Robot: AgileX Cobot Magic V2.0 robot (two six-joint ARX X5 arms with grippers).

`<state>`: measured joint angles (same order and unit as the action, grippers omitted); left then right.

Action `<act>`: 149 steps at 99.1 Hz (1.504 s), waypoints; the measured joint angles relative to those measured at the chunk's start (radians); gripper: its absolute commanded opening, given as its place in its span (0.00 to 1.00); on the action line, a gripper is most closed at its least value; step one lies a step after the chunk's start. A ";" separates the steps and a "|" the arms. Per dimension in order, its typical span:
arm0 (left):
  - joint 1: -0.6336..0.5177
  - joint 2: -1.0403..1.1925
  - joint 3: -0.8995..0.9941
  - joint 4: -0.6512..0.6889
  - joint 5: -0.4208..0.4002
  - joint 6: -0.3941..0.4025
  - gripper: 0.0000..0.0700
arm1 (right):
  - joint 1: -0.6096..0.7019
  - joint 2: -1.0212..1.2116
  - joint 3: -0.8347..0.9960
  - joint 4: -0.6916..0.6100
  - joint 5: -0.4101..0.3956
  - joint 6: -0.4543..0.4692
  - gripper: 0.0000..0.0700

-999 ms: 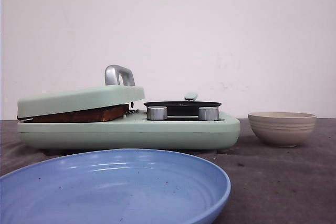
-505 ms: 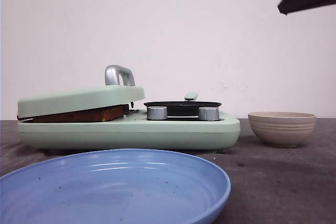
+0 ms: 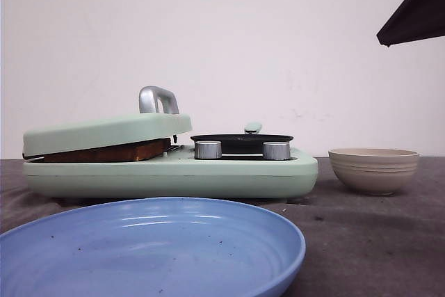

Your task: Make breakfast with bread and shrimp

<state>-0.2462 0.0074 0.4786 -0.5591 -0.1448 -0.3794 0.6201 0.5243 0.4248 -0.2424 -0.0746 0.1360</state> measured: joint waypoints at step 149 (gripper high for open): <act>0.206 -0.004 -0.447 0.377 0.192 0.438 0.00 | 0.000 0.000 0.000 0.018 0.000 0.003 0.00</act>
<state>-0.0402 0.0036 0.0319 -0.1818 0.0475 0.0582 0.6201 0.5243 0.4248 -0.2245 -0.0742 0.1387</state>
